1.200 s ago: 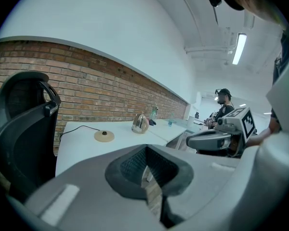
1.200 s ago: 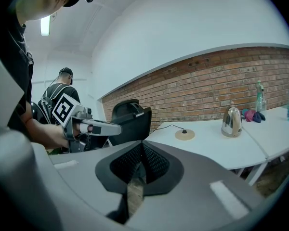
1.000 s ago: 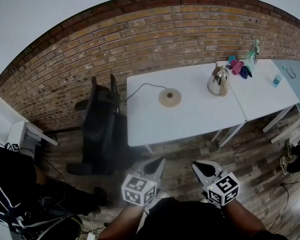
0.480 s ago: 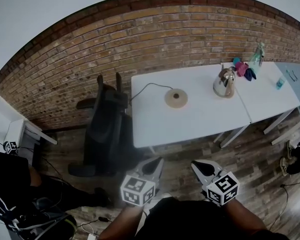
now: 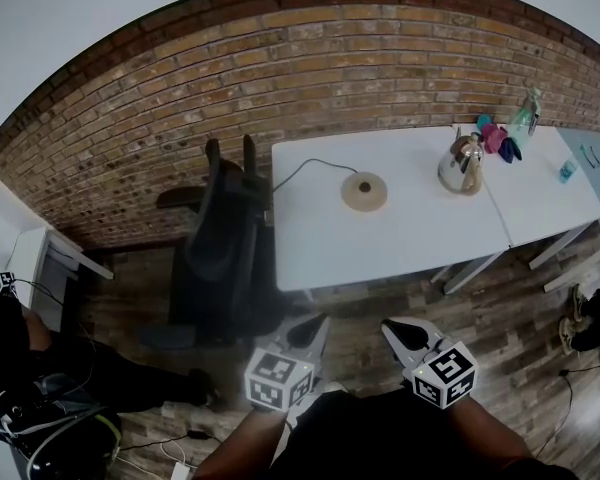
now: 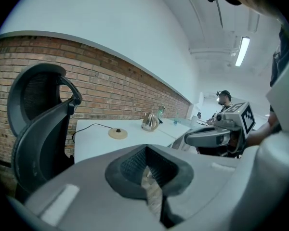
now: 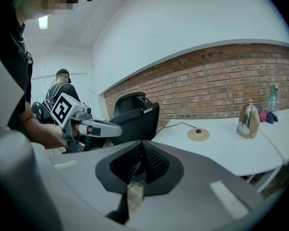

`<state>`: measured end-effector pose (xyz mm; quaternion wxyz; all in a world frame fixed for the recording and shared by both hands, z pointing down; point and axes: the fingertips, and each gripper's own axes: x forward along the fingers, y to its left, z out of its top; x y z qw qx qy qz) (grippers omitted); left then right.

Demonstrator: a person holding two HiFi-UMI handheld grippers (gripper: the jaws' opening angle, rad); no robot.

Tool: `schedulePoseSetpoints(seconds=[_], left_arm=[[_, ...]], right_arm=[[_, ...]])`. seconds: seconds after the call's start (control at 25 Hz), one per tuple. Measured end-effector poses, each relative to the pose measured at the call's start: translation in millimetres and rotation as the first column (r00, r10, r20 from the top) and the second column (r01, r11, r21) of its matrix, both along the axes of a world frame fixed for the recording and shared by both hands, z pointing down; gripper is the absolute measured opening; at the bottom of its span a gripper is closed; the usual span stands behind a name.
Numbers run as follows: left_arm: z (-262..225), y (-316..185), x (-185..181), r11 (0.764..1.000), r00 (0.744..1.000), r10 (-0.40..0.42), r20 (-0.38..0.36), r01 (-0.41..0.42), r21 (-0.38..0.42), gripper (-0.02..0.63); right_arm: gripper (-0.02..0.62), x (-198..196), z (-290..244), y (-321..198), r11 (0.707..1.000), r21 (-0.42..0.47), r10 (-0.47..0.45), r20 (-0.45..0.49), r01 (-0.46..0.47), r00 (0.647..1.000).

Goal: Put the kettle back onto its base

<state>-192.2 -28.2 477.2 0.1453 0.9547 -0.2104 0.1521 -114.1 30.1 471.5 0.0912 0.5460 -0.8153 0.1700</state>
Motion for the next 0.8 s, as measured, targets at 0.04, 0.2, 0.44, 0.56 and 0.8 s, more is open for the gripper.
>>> schedulePoseSetpoints(seconds=[0.04,0.2,0.44,0.56,0.8], left_arm=[[0.7,-1.1,-1.7,1.0,1.0,0.001,0.002,-0.001,0.001,0.001],[3.2,-5.9,-10.0,1.0,1.0,-0.004,0.015,0.004,0.008,0.0],[5.5,-15.4,-23.7,1.0,0.999,-0.031,0.01,0.031,0.004,0.0],[4.0,-16.7,-28.0,0.999,0.999,-0.032,0.011,0.032,0.007,0.0],[3.5,-20.2,-35.9,0.999,0.999,-0.037,0.018,0.037,0.007,0.0]], right_arm=[[0.028,-2.3,0.6,-2.1,1.0,-0.001,-0.003,0.0,0.003,1.0],[0.027,-11.9,1.1,-11.8,1.0,0.0,-0.025,-0.001,0.025,1.0],[0.026,-26.3,2.4,-25.5,0.999,0.0,-0.052,-0.005,0.052,0.999],[0.027,-31.4,2.9,-30.9,0.999,-0.001,-0.055,0.001,0.055,0.999],[0.028,-40.2,0.9,-38.2,0.998,0.0,-0.064,0.008,0.064,0.998]])
